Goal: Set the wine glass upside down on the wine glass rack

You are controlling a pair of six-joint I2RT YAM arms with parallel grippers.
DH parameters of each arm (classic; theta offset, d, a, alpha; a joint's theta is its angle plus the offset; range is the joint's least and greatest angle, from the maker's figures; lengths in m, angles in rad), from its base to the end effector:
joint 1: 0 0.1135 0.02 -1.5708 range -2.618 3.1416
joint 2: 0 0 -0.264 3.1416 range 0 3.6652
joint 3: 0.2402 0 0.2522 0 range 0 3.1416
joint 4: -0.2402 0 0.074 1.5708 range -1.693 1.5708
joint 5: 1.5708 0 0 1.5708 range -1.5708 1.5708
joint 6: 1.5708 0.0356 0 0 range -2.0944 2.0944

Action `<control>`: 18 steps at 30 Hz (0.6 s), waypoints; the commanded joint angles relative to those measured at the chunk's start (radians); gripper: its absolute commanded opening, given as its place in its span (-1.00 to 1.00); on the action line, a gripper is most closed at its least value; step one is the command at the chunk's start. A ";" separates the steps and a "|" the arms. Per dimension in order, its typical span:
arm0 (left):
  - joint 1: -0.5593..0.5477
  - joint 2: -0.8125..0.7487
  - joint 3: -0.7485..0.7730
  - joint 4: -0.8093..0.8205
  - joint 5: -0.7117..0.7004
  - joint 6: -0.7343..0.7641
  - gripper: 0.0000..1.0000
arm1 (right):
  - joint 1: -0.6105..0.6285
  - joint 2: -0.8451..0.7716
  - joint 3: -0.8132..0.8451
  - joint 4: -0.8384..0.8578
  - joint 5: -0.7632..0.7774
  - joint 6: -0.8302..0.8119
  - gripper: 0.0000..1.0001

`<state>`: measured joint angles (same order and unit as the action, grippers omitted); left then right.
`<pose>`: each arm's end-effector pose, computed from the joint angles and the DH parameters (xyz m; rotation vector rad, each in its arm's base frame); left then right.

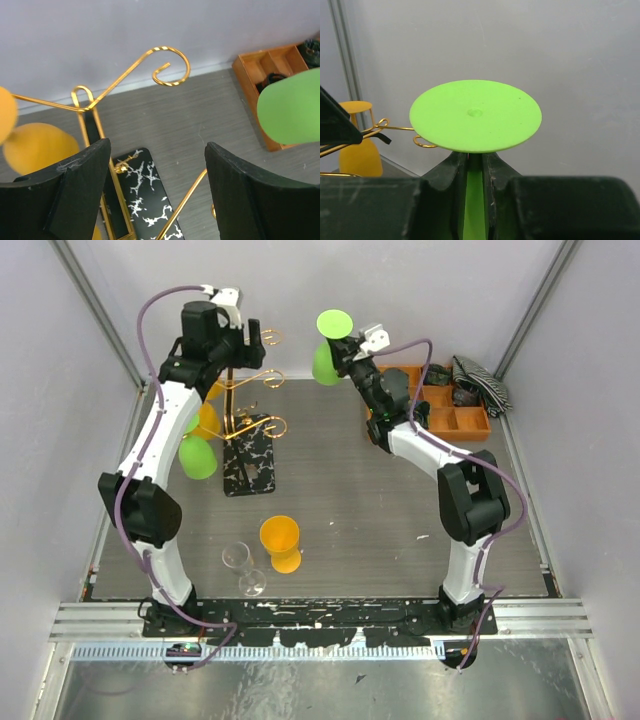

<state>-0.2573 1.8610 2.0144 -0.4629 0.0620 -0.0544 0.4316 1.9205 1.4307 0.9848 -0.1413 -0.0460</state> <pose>0.4180 -0.1123 0.4298 0.2338 1.8742 -0.2718 0.4075 0.1932 0.3511 -0.3809 1.0217 0.4230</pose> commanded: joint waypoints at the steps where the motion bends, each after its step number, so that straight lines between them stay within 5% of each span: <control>1: -0.027 0.041 0.042 -0.038 0.071 -0.030 0.67 | -0.027 -0.095 -0.003 -0.035 0.055 -0.019 -0.99; 18: -0.038 0.008 -0.046 -0.138 0.110 -0.087 0.72 | -0.043 -0.104 0.004 -0.065 0.073 -0.026 -0.99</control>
<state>-0.2966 1.9255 2.0209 -0.5617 0.1345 -0.1188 0.3889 1.8717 1.4170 0.8864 -0.0864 -0.0662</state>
